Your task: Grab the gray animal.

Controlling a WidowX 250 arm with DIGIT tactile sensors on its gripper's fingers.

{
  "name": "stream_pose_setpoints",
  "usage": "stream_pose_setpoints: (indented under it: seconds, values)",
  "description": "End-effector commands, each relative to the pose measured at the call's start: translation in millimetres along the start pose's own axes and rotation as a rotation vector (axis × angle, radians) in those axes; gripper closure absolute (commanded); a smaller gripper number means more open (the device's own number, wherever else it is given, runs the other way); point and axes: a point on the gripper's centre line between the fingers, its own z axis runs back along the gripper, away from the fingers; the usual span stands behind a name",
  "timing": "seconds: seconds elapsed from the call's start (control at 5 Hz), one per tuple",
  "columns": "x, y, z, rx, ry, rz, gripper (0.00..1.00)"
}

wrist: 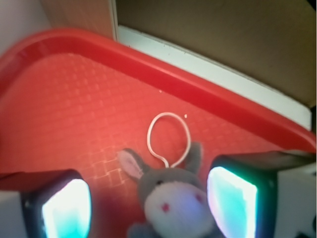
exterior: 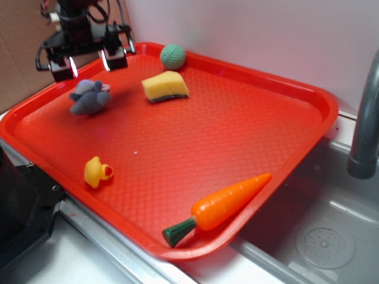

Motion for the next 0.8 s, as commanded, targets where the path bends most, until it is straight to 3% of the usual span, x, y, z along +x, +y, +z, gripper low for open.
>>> stream_pose_setpoints:
  seconds: [0.0,0.2,0.6]
  values:
    - [-5.6,-3.0,-21.3,0.028,-0.046,-0.029,0.0]
    - [-8.4,-1.1,-20.7,0.015,-0.049,-0.018,1.0]
    - [-3.9,-1.1,-0.2,-0.031,-0.061,-0.026,1.0]
